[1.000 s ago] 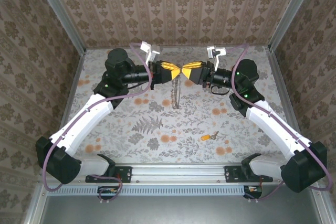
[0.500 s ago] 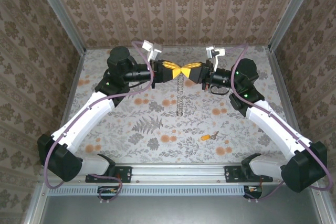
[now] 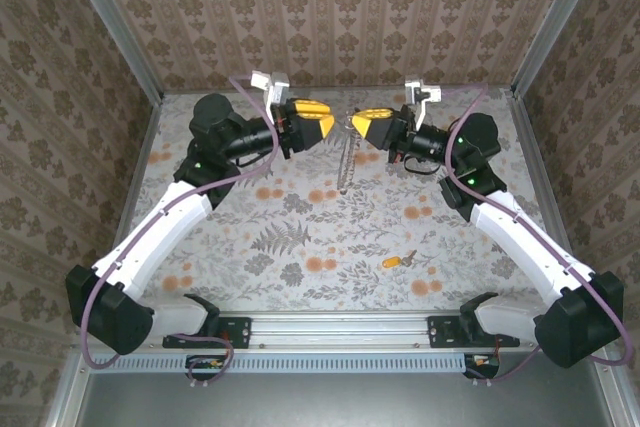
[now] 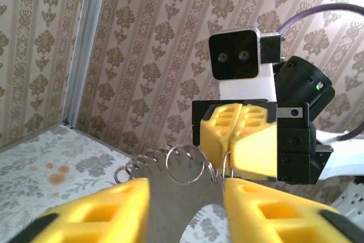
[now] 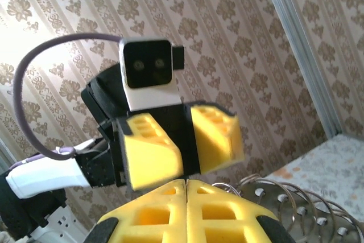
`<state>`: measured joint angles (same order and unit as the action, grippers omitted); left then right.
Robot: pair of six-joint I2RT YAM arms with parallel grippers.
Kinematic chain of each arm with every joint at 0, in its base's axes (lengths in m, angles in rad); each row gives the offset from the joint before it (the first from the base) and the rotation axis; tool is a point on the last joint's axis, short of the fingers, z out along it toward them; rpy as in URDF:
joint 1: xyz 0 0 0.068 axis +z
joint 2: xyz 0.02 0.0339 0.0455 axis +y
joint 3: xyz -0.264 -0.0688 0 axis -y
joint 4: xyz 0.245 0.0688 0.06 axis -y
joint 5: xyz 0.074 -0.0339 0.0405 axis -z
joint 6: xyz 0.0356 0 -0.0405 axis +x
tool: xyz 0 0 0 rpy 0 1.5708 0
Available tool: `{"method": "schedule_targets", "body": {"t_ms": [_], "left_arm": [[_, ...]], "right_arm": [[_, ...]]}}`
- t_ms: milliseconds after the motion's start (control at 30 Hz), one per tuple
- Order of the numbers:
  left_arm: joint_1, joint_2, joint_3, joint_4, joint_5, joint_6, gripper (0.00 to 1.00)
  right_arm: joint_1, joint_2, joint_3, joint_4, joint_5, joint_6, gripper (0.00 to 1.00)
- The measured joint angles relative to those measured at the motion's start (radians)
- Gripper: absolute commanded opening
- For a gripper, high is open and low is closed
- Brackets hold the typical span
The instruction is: Put the keys on the keyring
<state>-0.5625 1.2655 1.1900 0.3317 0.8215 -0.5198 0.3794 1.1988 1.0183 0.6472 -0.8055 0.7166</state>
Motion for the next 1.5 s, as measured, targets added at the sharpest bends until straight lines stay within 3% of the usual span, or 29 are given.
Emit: {"method": "schedule_targets", "body": {"t_ms": [133,467,1500], "left_arm": [[-0.010,0.003,-0.021,0.072,0.000,-0.056,0.20],[-0.079,0.013,-0.021,0.175,0.001,-0.098,0.18],[-0.099,0.014,-0.010,0.170,0.016,-0.105,0.19]], "right_arm": [[0.000,0.000,-0.010,0.092,0.032,0.034,0.00],[0.008,0.013,-0.014,0.246,0.088,0.103,0.00],[0.013,0.013,-0.015,0.262,0.100,0.106,0.00]]}}
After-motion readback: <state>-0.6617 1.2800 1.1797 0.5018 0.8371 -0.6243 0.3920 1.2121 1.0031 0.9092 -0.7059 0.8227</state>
